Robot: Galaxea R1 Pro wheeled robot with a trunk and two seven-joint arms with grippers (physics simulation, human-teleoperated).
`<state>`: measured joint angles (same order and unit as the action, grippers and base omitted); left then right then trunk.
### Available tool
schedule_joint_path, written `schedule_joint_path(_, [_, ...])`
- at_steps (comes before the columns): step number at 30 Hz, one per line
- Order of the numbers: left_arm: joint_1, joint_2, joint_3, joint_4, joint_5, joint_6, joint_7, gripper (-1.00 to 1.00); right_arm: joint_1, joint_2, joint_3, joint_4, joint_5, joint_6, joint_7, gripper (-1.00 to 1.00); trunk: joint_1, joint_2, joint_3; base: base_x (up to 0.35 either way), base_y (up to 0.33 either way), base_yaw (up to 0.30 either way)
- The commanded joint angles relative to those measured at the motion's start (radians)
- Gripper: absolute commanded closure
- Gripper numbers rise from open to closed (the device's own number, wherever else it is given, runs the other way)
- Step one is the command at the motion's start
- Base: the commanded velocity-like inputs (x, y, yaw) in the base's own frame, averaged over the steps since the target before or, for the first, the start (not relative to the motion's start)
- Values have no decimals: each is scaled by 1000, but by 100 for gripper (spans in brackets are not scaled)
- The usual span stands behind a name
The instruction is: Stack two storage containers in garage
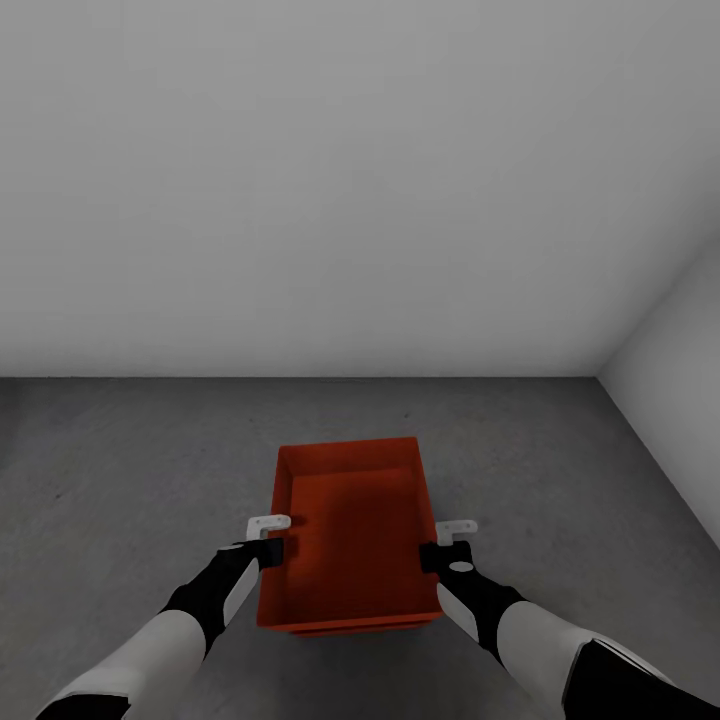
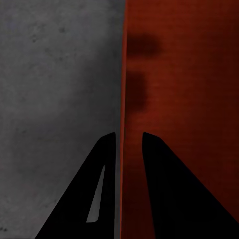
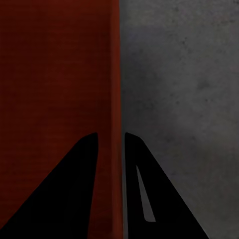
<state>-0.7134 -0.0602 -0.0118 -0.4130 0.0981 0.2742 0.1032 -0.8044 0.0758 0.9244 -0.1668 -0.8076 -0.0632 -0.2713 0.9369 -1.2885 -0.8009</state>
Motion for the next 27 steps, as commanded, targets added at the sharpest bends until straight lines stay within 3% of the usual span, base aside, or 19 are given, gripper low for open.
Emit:
schedule_joint_path(1, [0,3,7,-1,14,6,15,100,-1,-33,-47,-4,11,-3,-14,100,4,-8,-4,0,0,0])
schedule_joint_path(27, [0,3,7,-1,14,6,15,100,-1,-33,-47,-4,11,-3,-14,100,104,-190,-85,0,0,0])
